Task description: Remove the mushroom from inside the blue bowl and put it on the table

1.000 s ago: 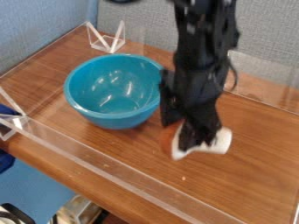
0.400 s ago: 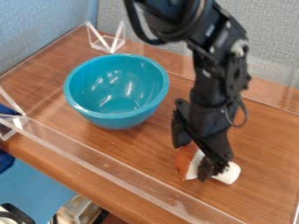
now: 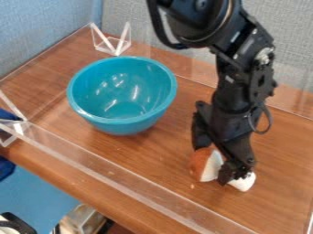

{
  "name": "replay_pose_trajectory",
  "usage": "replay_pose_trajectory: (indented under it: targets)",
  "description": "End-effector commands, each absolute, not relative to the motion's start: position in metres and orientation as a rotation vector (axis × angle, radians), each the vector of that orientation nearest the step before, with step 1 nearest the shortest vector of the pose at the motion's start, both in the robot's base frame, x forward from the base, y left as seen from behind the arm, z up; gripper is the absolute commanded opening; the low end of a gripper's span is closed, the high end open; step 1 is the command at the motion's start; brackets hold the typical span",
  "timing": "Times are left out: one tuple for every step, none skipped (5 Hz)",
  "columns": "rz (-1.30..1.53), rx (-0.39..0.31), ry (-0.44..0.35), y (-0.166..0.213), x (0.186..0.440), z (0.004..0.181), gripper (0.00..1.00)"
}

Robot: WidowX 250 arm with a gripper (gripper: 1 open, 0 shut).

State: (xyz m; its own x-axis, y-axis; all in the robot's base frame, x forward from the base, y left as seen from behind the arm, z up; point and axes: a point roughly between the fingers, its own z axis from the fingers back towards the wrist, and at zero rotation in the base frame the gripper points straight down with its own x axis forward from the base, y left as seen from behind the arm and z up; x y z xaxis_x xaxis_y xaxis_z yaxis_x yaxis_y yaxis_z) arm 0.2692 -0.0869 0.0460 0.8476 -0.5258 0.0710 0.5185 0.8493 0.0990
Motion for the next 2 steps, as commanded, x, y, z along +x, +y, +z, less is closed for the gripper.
replay_pose_trajectory:
  targets:
    - [-0.552, 0.079, -0.157, -0.0933, 0.2819, 0.0557, 1.0]
    - [-0.55, 0.082, -0.169, -0.0953, 0.2879, 0.0542, 1.0]
